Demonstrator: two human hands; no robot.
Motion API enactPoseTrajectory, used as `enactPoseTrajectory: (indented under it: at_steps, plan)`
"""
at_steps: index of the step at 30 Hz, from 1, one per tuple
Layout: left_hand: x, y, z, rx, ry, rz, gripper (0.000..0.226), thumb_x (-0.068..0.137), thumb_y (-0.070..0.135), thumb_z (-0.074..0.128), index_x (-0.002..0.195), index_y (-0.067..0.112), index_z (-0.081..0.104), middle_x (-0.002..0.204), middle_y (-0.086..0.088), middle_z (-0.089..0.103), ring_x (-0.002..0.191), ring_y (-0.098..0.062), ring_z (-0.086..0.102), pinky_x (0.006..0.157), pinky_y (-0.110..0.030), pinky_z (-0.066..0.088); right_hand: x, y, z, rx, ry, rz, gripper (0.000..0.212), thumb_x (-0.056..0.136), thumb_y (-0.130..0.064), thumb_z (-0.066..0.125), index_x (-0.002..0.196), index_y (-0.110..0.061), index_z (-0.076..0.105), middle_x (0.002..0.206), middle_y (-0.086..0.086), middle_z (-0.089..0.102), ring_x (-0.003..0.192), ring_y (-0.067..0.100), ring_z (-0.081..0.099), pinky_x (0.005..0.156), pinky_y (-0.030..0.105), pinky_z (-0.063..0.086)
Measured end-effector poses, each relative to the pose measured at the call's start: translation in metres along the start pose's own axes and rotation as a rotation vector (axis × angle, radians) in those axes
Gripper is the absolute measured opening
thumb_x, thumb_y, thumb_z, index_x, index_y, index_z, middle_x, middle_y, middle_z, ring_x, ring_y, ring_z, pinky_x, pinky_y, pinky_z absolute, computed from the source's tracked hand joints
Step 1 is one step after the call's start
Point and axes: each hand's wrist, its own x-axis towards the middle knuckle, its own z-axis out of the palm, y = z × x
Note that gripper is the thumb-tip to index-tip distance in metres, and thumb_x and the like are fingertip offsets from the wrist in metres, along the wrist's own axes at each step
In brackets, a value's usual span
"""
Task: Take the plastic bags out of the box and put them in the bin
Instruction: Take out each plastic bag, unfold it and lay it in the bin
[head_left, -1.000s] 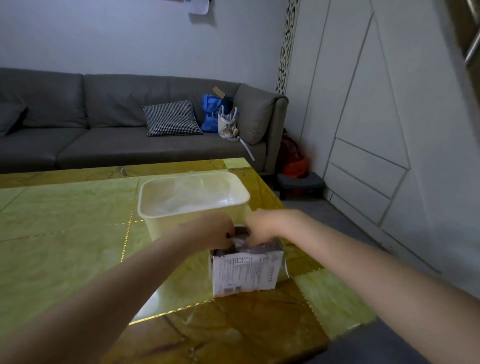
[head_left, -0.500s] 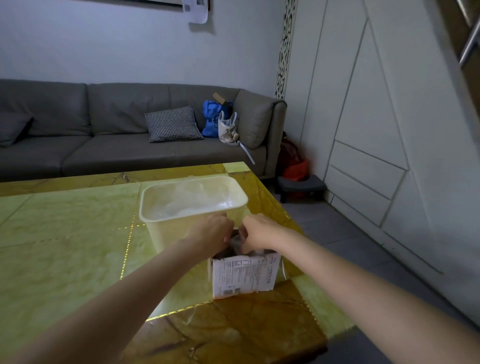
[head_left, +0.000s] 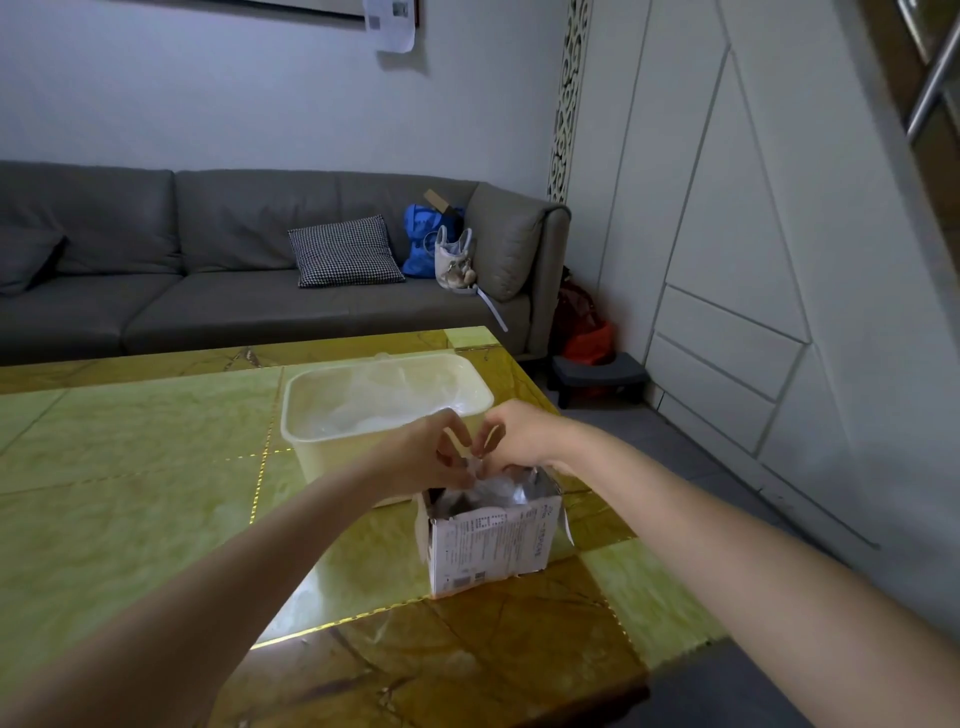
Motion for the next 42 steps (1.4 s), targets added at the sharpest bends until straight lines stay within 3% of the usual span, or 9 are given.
enactPoseTrajectory:
  at_steps: [2,6,10,16,24,29,33,38,42]
  plan:
    - [-0.002,0.001,-0.002,0.079,-0.088,-0.037,0.032,0.079,0.020,0.071,0.106,0.021,0.054,0.090,0.002,0.062,0.079,-0.012,0.058,0.072,-0.022,0.050,-0.002,0.002,-0.007,0.171,-0.020,-0.045,0.022,0.078,0.002,0.072,0.085,-0.015,0.061,0.088,0.010,0.063,0.075,0.017,0.060,0.066,0.026,0.051]
    - [-0.003,-0.003,-0.003,0.140,-0.059,-0.034,0.025,0.080,0.025,0.069,0.064,0.019,0.052,0.066,0.003,0.049,0.060,-0.011,0.042,0.057,-0.019,0.033,-0.011,0.002,-0.014,0.453,-0.099,-0.058,0.026,0.081,0.002,0.069,0.102,-0.008,0.057,0.091,0.009,0.062,0.079,0.016,0.061,0.068,0.024,0.054]
    - [0.000,-0.005,-0.005,0.102,0.082,-0.012,0.021,0.077,0.024,0.072,0.087,0.007,0.064,0.076,-0.004,0.056,0.068,-0.015,0.046,0.060,-0.023,0.036,-0.010,-0.006,-0.014,0.353,-0.155,0.086,0.051,0.081,-0.031,0.071,0.121,-0.004,0.054,0.108,0.011,0.061,0.078,0.014,0.060,0.063,0.022,0.051]
    - [-0.007,-0.003,0.001,-0.043,0.118,0.010,0.027,0.077,0.016,0.072,0.100,0.014,0.057,0.095,0.001,0.058,0.088,-0.016,0.057,0.077,-0.028,0.050,-0.002,-0.023,0.004,0.039,-0.010,-0.052,0.016,0.086,-0.021,0.069,0.077,-0.010,0.061,0.070,0.003,0.060,0.059,0.011,0.052,0.052,0.019,0.041]
    - [-0.013,-0.008,-0.005,-0.344,0.011,0.022,0.012,0.079,0.006,0.068,0.083,0.016,0.063,0.082,-0.001,0.064,0.077,-0.010,0.063,0.067,-0.019,0.052,-0.004,-0.042,-0.045,0.876,0.283,-0.323,0.015,0.091,-0.004,0.057,0.078,-0.010,0.055,0.069,0.004,0.058,0.057,0.011,0.055,0.055,0.021,0.046]
    - [-0.013,-0.017,-0.033,-0.711,0.083,0.070,0.025,0.073,0.032,0.066,0.090,0.013,0.067,0.076,0.011,0.068,0.061,0.001,0.058,0.056,-0.012,0.045,0.010,-0.029,-0.059,0.756,0.458,-0.233,0.020,0.088,0.007,0.056,0.083,-0.013,0.052,0.093,0.016,0.060,0.064,0.015,0.056,0.060,0.027,0.047]
    - [-0.012,-0.037,-0.058,-1.040,0.198,-0.007,0.014,0.072,0.021,0.061,0.080,0.012,0.053,0.074,0.001,0.067,0.061,-0.008,0.054,0.064,-0.024,0.039,0.020,-0.019,-0.058,0.679,0.482,-0.217,0.025,0.088,0.008,0.054,0.087,-0.016,0.050,0.104,0.022,0.063,0.069,0.017,0.057,0.070,0.030,0.050]
    - [-0.005,-0.039,-0.074,-1.047,0.280,-0.025,0.007,0.083,0.010,0.057,0.080,0.013,0.052,0.070,-0.001,0.068,0.057,-0.007,0.062,0.051,-0.016,0.051,0.030,-0.027,-0.052,0.636,0.392,-0.298,0.023,0.089,0.006,0.056,0.103,-0.012,0.053,0.094,0.009,0.064,0.071,0.015,0.058,0.069,0.027,0.049]
    - [0.012,-0.037,-0.092,-0.775,0.657,-0.071,0.015,0.087,0.010,0.059,0.077,0.016,0.051,0.071,-0.003,0.056,0.057,-0.012,0.049,0.046,-0.016,0.043,0.034,-0.035,-0.047,0.468,0.221,-0.242,0.034,0.086,0.006,0.060,0.116,-0.005,0.049,0.087,0.010,0.061,0.064,0.016,0.059,0.062,0.025,0.046]
